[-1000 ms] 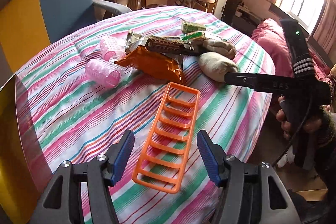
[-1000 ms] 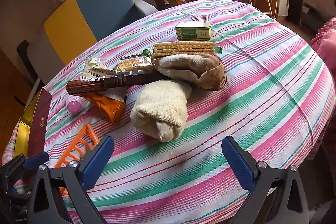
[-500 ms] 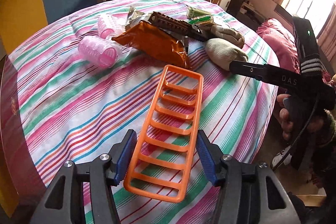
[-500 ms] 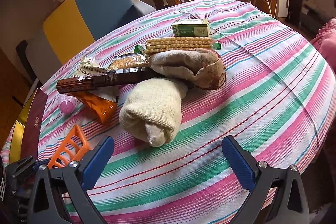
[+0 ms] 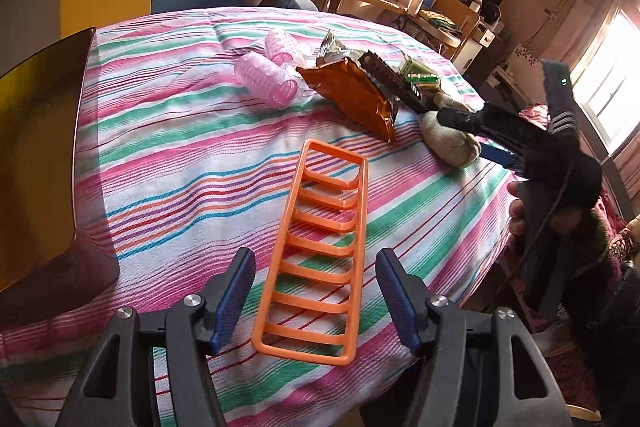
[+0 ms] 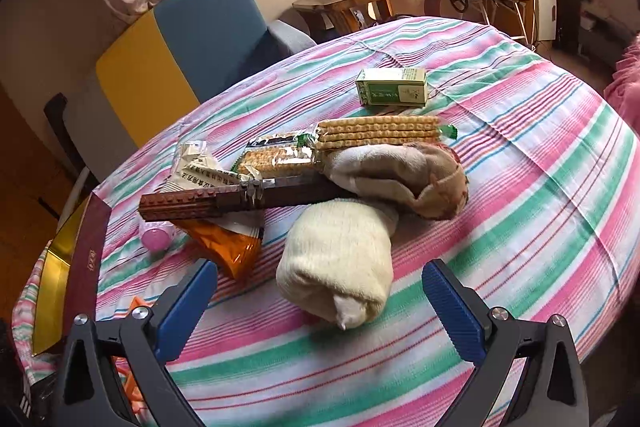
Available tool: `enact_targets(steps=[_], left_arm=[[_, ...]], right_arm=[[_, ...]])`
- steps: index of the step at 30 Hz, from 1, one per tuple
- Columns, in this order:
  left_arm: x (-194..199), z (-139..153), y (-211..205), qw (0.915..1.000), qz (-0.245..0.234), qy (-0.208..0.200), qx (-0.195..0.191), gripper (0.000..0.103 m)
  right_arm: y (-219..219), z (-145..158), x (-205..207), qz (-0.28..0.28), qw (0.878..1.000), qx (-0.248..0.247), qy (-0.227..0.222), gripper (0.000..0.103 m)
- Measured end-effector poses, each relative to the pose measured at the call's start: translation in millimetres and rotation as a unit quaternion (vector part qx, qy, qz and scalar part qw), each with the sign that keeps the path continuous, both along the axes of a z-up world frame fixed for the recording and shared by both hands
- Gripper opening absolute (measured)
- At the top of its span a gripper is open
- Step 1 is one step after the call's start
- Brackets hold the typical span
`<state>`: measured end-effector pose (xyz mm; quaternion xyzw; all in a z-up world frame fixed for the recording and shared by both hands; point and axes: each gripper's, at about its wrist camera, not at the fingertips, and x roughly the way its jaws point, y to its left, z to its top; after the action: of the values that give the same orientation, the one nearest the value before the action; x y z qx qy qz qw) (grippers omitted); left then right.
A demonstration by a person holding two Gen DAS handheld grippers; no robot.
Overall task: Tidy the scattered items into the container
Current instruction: 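Grasp the beige knit roll with the right tool while the left tool holds the rack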
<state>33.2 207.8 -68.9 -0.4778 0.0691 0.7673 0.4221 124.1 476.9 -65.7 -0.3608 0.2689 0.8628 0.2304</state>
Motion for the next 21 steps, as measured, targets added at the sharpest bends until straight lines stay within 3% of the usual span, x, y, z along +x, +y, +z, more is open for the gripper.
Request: enact_targets(steps=[4,7,8,16,21], left_arm=[[-5,7,0,0.9999,-0.001,0.006,0.008,0.064],[-7,8,6,0.9999,-0.012,0.01,0.0,0.064],[-6,8,9,0.9997,-0.018,0.017,-0.008,0.064],[-6,8,27,0.9969,-0.075,0.02,-0.014,0.064],[-12,4,34,0.9952,-0.092,0.02,-0.028,0.064]], right_arm=[[2,-8,-20,0.002,0.999,0.021,-0.039,0.099],[-1,-15,-23,0.016,0.997,0.03,-0.068,0.068],[-4,-14,-20,0.017,0.996,0.043,-0.07,0.063],[-32,-8,8,0.081,0.996,0.024,-0.031,0.061],[-50,-15,17,0.101,0.994,0.029,-0.038,0.063]])
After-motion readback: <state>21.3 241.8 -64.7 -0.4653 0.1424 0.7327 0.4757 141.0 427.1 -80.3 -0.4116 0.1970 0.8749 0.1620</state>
